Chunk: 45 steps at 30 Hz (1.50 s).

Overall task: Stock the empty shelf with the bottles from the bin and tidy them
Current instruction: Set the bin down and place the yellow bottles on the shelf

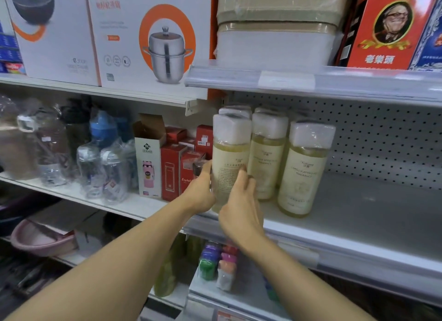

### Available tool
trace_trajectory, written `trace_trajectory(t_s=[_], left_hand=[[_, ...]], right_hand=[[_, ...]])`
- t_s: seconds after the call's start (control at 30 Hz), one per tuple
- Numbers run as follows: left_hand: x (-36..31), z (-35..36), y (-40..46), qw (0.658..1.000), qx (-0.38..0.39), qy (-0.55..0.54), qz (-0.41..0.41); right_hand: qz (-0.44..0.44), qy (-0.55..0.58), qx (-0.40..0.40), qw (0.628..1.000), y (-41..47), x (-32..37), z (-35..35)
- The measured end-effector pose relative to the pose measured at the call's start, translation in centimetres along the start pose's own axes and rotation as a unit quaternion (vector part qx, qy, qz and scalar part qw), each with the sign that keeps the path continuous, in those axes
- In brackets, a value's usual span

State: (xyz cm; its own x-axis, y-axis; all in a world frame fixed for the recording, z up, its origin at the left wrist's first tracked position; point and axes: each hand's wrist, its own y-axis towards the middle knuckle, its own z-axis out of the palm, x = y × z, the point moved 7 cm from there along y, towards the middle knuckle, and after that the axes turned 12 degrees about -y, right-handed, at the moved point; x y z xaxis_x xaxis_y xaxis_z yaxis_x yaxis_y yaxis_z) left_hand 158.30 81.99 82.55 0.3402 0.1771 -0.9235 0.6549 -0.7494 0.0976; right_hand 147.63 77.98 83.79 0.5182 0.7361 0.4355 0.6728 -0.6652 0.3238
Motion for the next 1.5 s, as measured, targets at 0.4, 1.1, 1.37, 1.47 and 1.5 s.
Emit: trace_trajectory(t_s=[0.4, 1.1, 1.37, 1.47, 1.5], left_hand=[[-0.6, -0.1, 1.0, 0.995, -0.014, 0.093, 0.032], [1.0, -0.5, -0.5, 0.997, -0.062, -0.008, 0.055], [0.9, 0.2, 1.5, 0.994, -0.014, -0.106, 0.032], [1.2, 0.4, 2.4, 0.990, -0.027, -0.135, 0.036], [1.4, 0.2, 2.6, 0.991, -0.046, -0.120, 0.039]], right_hand=[[-0.031, -0.016, 0.084, 0.996, 0.7, -1.5, -1.0], [-0.020, 0.071, 0.158, 0.985, 2.7, -2.4, -0.1], [0.007, 0.125, 0.063, 0.990, 3.1, -2.4, -0.8], [0.018, 0.111, 0.067, 0.991, 4.1, -2.7, -0.3], [0.022, 0.113, 0.074, 0.991, 4.4, -2.8, -0.1]])
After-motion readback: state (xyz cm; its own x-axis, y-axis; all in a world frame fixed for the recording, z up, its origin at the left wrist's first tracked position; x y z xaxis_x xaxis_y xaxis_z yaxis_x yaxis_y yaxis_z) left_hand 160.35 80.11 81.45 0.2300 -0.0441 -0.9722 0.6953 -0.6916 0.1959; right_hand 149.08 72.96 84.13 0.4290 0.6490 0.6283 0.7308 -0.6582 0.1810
